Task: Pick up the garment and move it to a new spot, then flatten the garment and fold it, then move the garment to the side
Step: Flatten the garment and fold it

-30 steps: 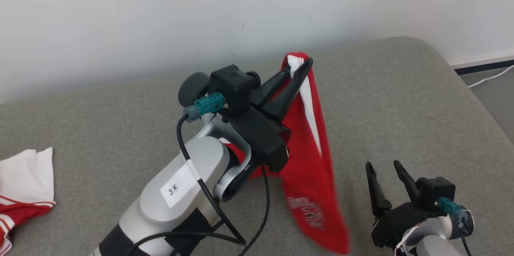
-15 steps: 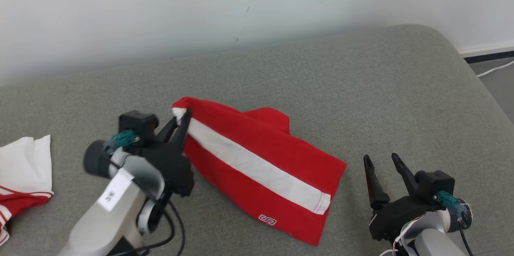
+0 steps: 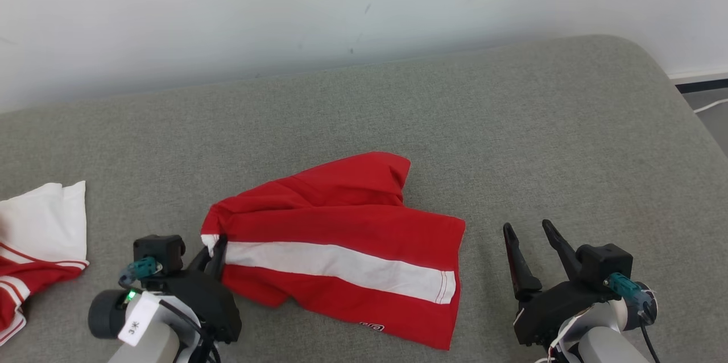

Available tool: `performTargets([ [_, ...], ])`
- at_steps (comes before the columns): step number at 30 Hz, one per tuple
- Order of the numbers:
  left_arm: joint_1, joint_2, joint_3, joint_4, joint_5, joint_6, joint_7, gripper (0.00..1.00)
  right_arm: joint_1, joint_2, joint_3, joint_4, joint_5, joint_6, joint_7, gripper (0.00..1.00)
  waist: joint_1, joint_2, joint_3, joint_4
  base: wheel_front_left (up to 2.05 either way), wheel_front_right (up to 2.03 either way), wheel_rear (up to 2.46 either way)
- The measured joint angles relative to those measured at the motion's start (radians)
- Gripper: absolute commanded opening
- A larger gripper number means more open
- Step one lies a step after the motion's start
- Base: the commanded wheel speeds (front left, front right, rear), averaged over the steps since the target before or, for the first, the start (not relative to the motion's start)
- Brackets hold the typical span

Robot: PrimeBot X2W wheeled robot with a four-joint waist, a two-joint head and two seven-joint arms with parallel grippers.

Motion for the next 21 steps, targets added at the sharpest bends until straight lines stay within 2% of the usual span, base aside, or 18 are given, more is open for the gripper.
performTargets([
  [6, 0.004, -0.011, -0.001, 0.044, 0.0, 0.0, -0.009, 0.0, -0.008, 0.002, 0.012, 0.007, -0.007, 0.007, 0.0, 1.0, 0.0, 0.0, -0.006, 0.0, 0.0, 0.0, 0.0],
  [8, 0.004, -0.01, -0.001, 0.065, 0.0, 0.0, -0.01, 0.53, -0.019, 0.002, 0.015, 0.017, -0.007, 0.011, 0.0, 1.0, 0.0, 0.0, -0.01, -0.001, 0.0, 0.0, 0.0],
  [9, 0.004, -0.01, 0.001, 0.07, 0.0, 0.0, -0.017, 1.0, -0.021, 0.002, 0.016, 0.017, -0.007, 0.012, 0.0, 1.0, 0.0, 0.0, -0.013, -0.002, 0.0, 0.0, 0.0],
  [17, 0.017, -0.006, 0.002, 0.055, 0.018, 0.019, -0.074, 1.0, -0.009, 0.008, 0.02, 0.025, -0.003, 0.029, 0.0, 1.0, 0.0, 0.0, -0.046, 0.0, 0.0, 0.0, 0.0],
  [21, 0.065, -0.005, -0.022, 0.014, 0.04, 0.026, -0.08, 1.0, 0.034, 0.012, 0.027, -0.002, 0.014, 0.054, 0.0, 1.0, -0.0002, 0.0, -0.054, 0.011, 0.0, 0.0, 0.0],
])
